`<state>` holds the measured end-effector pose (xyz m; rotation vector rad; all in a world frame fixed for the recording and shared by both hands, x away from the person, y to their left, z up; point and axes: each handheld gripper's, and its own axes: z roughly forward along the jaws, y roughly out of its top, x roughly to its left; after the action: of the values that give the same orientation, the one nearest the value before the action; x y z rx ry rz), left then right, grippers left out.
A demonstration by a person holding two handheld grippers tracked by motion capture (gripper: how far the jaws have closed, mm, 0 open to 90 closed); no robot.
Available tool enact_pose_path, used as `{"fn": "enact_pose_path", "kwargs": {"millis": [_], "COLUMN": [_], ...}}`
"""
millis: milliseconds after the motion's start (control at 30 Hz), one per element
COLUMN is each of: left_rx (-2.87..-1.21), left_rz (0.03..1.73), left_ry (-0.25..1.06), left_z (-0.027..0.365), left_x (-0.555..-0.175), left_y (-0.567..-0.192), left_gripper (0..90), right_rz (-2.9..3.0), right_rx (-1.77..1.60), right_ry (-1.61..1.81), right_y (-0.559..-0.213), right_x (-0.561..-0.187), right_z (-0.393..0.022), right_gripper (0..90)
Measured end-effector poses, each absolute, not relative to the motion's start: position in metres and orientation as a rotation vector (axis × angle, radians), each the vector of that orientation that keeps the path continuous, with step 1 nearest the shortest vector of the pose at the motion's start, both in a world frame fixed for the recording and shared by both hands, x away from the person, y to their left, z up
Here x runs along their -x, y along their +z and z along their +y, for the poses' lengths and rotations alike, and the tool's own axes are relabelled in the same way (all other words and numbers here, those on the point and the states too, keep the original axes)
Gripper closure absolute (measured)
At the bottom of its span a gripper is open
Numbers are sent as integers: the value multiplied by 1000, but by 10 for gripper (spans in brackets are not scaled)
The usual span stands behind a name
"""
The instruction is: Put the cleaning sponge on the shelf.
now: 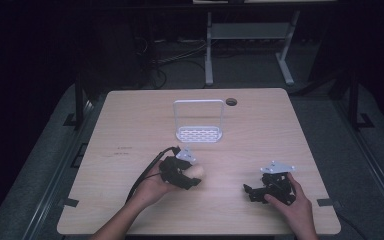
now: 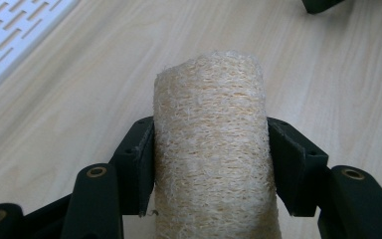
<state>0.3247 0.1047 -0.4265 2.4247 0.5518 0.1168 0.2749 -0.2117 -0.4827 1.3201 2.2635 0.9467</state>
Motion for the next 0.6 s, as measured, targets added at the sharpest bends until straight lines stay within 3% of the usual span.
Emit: {"fn": "enact_pose_path", "kwargs": {"millis": [600], "left_rx": [-2440], "left_rz": [559], "left_ry": [146], "left_z": [98], "left_x": [-353], "left_y": [-420], "left_gripper": [412], "right_rz": [2264], "right_rx": [-1319], "right_ry": [946], "right_y": [-483], "right_x": [-275], "right_z": [-212], "right_gripper": [9]}}
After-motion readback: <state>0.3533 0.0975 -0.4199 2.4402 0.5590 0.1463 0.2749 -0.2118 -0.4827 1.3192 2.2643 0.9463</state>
